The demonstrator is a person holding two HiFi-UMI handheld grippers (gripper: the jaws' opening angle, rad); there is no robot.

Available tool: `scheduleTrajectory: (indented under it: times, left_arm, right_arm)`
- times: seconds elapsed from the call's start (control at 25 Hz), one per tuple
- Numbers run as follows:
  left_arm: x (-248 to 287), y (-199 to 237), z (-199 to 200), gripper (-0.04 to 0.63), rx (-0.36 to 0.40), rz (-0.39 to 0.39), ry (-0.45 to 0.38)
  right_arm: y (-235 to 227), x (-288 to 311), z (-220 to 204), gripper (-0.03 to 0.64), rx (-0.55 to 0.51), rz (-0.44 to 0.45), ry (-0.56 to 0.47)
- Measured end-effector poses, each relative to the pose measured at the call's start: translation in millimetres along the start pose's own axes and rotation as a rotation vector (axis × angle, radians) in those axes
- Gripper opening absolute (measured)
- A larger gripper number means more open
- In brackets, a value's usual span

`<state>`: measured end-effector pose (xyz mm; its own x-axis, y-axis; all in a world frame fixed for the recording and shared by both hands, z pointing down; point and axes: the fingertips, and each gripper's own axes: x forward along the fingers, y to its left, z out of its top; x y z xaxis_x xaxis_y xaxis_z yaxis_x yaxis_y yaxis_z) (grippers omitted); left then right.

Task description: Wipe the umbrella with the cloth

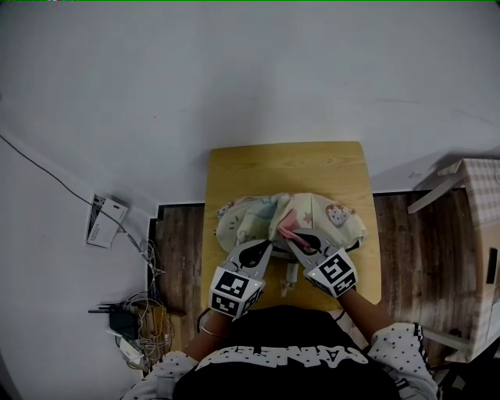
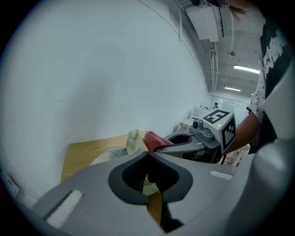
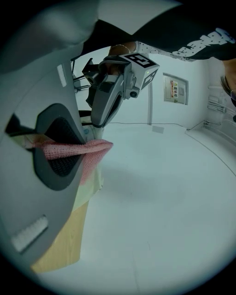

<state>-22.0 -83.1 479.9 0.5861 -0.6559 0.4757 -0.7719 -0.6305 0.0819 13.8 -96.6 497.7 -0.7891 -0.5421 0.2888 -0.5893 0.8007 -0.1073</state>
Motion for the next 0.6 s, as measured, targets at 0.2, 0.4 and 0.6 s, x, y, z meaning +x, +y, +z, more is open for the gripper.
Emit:
scheduleTrajectory:
  times: [0.2, 0.4, 0.6]
  left_arm:
    - [-2, 2, 0, 0.002, 0.009, 0.008, 0.0]
    - [-2, 3, -1, 0.002, 0.006, 0.015, 0.001]
    - [-2, 1, -2, 0.002, 0.006, 0.015, 0.001]
  right_arm:
    - [14, 0, -4, 0.032, 0.003, 0.031, 0.006]
    - [27, -3, -9, 0.032, 0.006, 0.062, 0.023]
    - [38, -5, -13, 0.032, 0.01, 0.092, 0.036]
